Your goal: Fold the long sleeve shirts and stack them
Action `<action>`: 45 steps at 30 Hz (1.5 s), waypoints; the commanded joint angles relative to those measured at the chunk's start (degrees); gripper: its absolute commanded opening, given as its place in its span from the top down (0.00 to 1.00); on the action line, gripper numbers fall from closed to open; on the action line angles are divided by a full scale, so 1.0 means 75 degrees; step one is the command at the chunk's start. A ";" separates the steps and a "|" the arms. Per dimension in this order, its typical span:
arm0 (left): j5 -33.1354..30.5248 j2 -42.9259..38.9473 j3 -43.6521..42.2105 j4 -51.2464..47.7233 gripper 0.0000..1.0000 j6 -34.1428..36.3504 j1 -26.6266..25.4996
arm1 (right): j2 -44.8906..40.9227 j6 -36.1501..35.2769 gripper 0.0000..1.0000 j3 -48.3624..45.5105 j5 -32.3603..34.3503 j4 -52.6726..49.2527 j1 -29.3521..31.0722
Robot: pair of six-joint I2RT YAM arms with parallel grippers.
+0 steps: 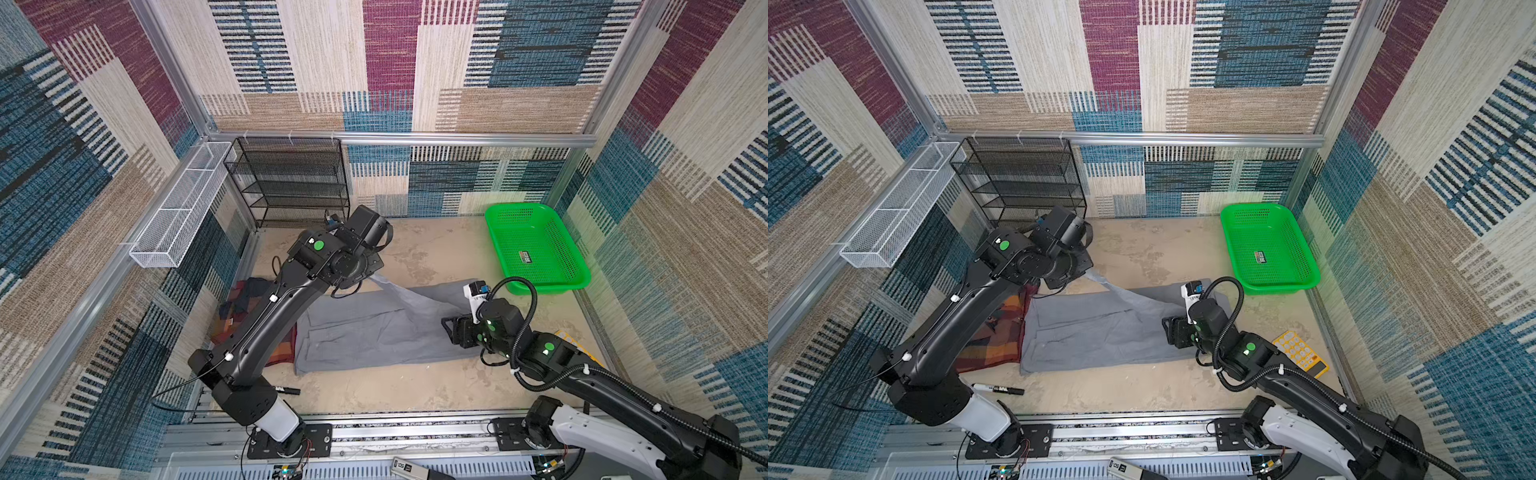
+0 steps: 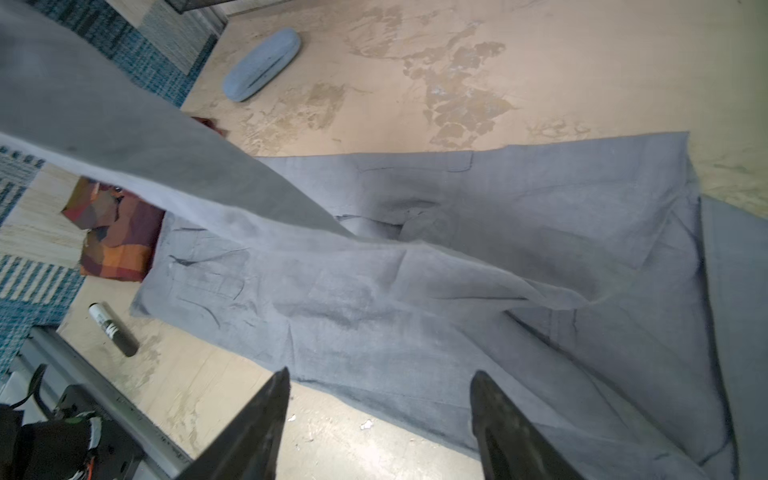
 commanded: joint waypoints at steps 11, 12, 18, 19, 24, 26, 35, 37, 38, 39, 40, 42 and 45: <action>0.0252 0.0319 0.0565 -0.0727 1.00 0.0146 0.0116 | 0.1536 -0.0857 0.30 0.0122 -0.0699 0.1464 -0.1344; 0.0221 0.0305 0.0608 -0.0873 1.00 0.0189 0.0141 | 0.1546 -0.0882 0.30 0.0051 -0.0692 0.1578 -0.1380; 0.0433 0.0211 0.0329 -0.1788 1.00 0.0259 0.0426 | 0.2023 -0.0995 0.32 -0.0117 -0.0944 0.2018 -0.1477; 0.0485 0.0145 0.0201 -0.1835 1.00 0.0243 0.0461 | 0.2105 -0.1000 0.32 -0.0108 -0.0963 0.2073 -0.1478; 0.0821 -0.0084 -0.0331 -0.2078 1.00 0.0259 0.0826 | 0.2319 -0.1116 0.40 0.0077 -0.0699 0.2242 -0.1546; 0.1045 -0.0167 -0.0639 -0.2086 1.00 0.0327 0.1039 | 0.2471 -0.1197 0.43 0.0157 -0.0686 0.2354 -0.1643; 0.1714 -0.0199 -0.1665 -0.2209 1.00 0.0655 0.1678 | 0.3390 -0.1200 0.48 0.0442 -0.0986 0.2988 -0.1899; 0.1930 -0.0179 -0.1862 -0.2197 1.00 0.0698 0.1815 | 0.3539 -0.1218 0.49 0.0509 -0.0950 0.3054 -0.1904; 0.2019 -0.0147 -0.1904 -0.2191 1.00 0.0720 0.1876 | 0.3571 -0.1243 0.49 0.0525 -0.0937 0.3087 -0.1905; 0.2107 -0.0107 -0.1924 -0.2201 1.00 0.0775 0.1939 | 0.3577 -0.1237 0.49 0.0510 -0.0919 0.3121 -0.1910; 0.2153 -0.0064 -0.1927 -0.2196 1.00 0.0808 0.1995 | 0.3542 -0.1225 0.49 0.0471 -0.0866 0.3178 -0.1911; 0.2164 0.0063 -0.1939 -0.2197 1.00 0.0915 0.2095 | 0.3505 -0.1229 0.49 0.0430 -0.0892 0.3291 -0.1902; 0.2392 0.0313 -0.2022 -0.2211 1.00 0.1177 0.2345 | 0.3612 -0.1225 0.49 0.0488 -0.0926 0.3310 -0.1922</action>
